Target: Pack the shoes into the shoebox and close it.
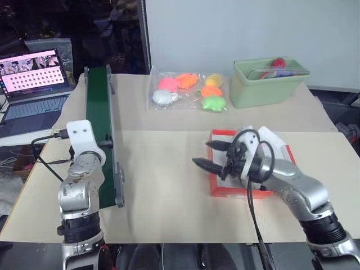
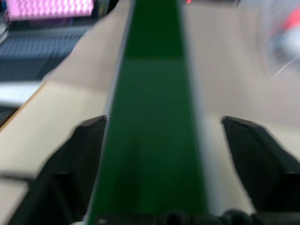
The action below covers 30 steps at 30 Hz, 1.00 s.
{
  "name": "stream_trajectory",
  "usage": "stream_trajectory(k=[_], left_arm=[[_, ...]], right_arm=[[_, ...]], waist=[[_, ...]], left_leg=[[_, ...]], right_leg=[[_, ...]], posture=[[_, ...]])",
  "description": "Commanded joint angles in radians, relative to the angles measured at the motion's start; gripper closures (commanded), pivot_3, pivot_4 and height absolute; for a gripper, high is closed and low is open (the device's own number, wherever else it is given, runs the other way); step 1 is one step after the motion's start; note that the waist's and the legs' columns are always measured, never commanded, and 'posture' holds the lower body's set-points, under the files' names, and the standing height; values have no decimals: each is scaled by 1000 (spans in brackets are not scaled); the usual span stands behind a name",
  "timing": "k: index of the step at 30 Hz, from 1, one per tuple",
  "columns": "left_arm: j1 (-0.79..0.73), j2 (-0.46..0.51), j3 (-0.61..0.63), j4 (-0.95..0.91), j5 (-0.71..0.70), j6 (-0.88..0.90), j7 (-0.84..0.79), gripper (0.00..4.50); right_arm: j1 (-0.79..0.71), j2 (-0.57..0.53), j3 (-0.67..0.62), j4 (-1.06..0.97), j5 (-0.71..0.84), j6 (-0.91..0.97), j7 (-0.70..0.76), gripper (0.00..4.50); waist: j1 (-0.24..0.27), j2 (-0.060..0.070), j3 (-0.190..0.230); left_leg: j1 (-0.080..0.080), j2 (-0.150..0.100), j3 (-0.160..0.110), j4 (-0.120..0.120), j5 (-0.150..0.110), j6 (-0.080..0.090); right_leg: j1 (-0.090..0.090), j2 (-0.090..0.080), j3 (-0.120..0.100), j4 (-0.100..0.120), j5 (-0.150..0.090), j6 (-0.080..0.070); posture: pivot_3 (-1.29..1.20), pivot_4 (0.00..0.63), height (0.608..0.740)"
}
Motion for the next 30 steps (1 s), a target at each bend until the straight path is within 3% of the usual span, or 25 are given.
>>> stream_trajectory(k=[1,13,30], left_arm=[[7,0,7,-33,20,-30,2,49],[-29,3,-12,28,48,-59,-10,49],[-41,4,-29,56,54,-63,-16,49]], right_arm=[[13,36,-29,-33,-23,-38,28,0],[62,52,-15,-18,-235,-151,67,0],[88,111,-44,-52,-268,-79,33,0]], waist=[[1,0,0],[1,0,0],[0,0,0]], left_leg=[[1,0,0,0,0,0],[2,0,0,0,0,0],[2,0,0,1,0,0]], right_leg=[[1,0,0,0,0,0],[2,0,0,1,0,0],[2,0,0,1,0,0]], posture=[[0,150,729],[0,150,729],[0,150,729]])
